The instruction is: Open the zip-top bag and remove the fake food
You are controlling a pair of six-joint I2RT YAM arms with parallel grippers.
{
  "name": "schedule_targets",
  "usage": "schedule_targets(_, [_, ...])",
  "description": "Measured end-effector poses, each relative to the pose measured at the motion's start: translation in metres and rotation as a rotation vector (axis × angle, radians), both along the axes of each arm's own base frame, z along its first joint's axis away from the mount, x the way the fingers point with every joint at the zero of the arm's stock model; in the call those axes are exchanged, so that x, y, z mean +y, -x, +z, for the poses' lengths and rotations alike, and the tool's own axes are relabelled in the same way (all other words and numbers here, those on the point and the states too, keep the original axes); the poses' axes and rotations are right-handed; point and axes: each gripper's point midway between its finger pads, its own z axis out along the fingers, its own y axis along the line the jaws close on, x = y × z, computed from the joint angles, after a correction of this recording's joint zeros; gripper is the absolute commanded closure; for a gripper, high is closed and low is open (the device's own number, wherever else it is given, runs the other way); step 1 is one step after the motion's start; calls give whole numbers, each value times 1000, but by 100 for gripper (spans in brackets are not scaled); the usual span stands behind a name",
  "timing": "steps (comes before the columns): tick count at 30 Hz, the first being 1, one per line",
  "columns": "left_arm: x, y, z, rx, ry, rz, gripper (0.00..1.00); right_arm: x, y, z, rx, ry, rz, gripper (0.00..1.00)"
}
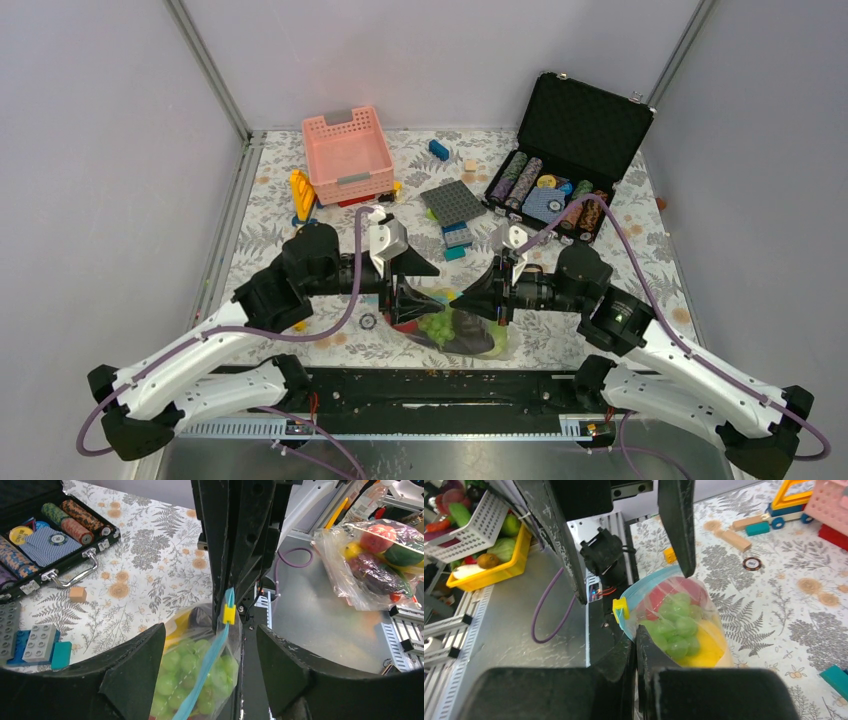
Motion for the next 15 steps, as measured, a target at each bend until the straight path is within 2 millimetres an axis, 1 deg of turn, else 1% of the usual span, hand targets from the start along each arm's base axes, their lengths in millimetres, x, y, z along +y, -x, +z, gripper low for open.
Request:
schedule_targets(3, [-1,1,7,-8,13,-8,38,3,5,0,13,22,41,100])
schedule_targets(6, [-6,2,11,-4,14,-33,38,4,9,0,15,27,68,100])
schedule_targets(9, [-12,2,6,13,-3,-57,39,3,11,0,15,29,80,100])
schedule_targets(13, [-16,1,-3,38,-30,-75,45,3,11,0,16,31,80,100])
schedule_targets(15, [-17,2,-5,43,-34,-79,50,3,11,0,16,31,80,100])
